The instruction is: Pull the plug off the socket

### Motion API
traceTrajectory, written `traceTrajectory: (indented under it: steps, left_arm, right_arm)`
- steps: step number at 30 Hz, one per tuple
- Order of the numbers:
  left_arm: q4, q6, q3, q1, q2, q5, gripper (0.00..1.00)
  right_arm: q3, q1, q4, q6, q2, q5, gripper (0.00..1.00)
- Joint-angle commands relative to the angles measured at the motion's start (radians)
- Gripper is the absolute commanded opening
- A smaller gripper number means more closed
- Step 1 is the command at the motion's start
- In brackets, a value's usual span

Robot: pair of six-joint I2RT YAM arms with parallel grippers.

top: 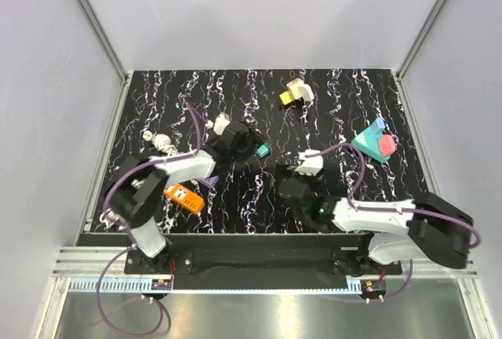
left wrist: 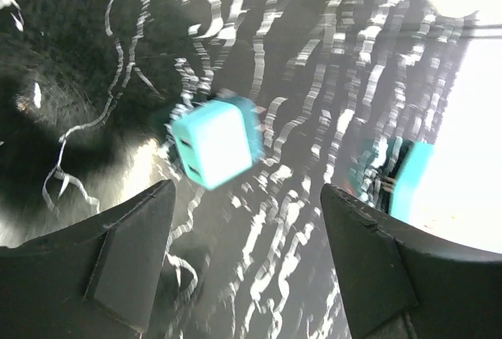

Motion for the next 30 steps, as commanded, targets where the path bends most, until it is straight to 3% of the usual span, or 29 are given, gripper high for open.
traceTrajectory:
  steps: [1, 4, 8, 14, 18, 24, 30]
  left_arm:
    - [-0.089, 0.105, -0.006, -0.004, -0.175, -0.048, 0.81]
    - [-0.199, 0.162, -0.004, 0.002, -0.273, -0.042, 0.8]
    - [-0.389, 0.223, 0.001, 0.031, -0.393, -0.028, 0.8]
    - [-0.526, 0.272, -0.145, 0.166, -0.678, 0.037, 0.8]
    - [-0.615, 0.375, -0.176, 0.21, -0.857, 0.032, 0.79]
    - [-0.729, 0.453, -0.168, 0.279, -0.919, 0.057, 0.78]
    - [-0.776, 0.476, -0.128, 0.35, -0.859, 0.096, 0.78]
  right_arm:
    - [0.165, -0.005, -0.216, 0.085, 0.108, 0.046, 1.0]
    - [0.237, -0.004, -0.293, 0.084, 0.184, 0.04, 1.0]
    - [0.256, -0.004, -0.228, 0.004, 0.225, -0.041, 1.0]
    - [0.219, -0.004, 0.038, -0.227, 0.29, -0.359, 1.0]
    - [0.292, -0.002, 0.139, -0.336, 0.413, -0.596, 1.0]
    - [0.502, -0.004, 0.188, -0.448, 0.586, -0.805, 1.0]
    - [0.526, -0.005, 0.303, -0.465, 0.674, -0.954, 1.0]
